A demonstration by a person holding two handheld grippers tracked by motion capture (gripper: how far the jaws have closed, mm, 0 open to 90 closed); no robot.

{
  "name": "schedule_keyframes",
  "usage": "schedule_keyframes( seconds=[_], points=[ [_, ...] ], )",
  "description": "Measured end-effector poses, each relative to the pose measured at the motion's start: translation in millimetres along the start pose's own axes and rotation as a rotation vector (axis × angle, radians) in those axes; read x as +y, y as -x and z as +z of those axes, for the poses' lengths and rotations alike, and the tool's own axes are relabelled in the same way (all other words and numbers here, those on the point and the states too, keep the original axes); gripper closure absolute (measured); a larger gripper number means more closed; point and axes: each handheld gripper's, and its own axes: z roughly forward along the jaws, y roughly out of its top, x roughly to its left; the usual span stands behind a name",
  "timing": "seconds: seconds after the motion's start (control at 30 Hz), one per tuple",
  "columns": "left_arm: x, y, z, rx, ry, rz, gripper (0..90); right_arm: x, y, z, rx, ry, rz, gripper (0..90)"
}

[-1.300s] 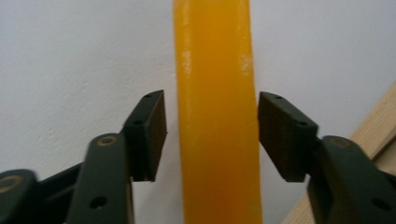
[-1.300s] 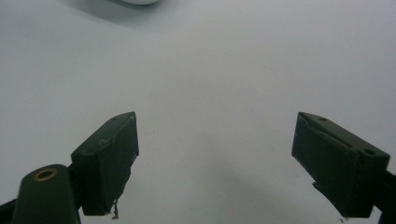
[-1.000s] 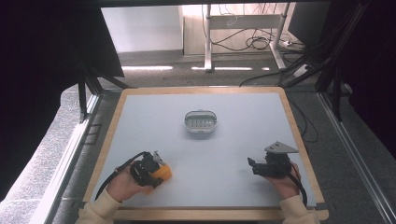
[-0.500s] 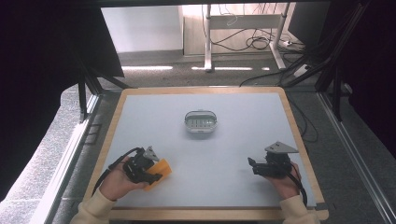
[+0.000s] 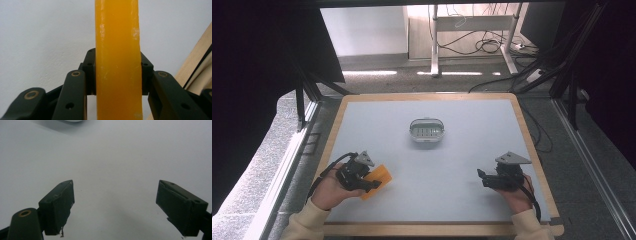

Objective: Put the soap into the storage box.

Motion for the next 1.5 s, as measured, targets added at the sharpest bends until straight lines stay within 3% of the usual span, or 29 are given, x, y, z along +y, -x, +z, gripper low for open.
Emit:
schedule_keyframes(
  seconds=[0.33, 0.8, 1.17, 1.5],
  points=[
    [9.7, -7.4, -2.6, -0.017, -0.001, 0.011, 62.5, -0.1, 0.3, -0.3, 0.003, 0.000, 0.004, 15.5],
    [29.9, -22.1, 0.0, -0.061, -0.043, 0.031, 62.5, 0.0, -0.6, 0.0, 0.002, -0.001, 0.002, 15.8],
    [42.1, -33.7, 5.3, -0.038, -0.055, 0.047, 62.5, 0.0, -1.4, 0.7, 0.001, -0.008, 0.000, 15.9],
    [52.9, -46.3, 9.7, -0.031, -0.033, 0.056, 62.5, -0.4, -0.9, 0.9, 0.000, -0.013, 0.003, 15.9]
  ],
)
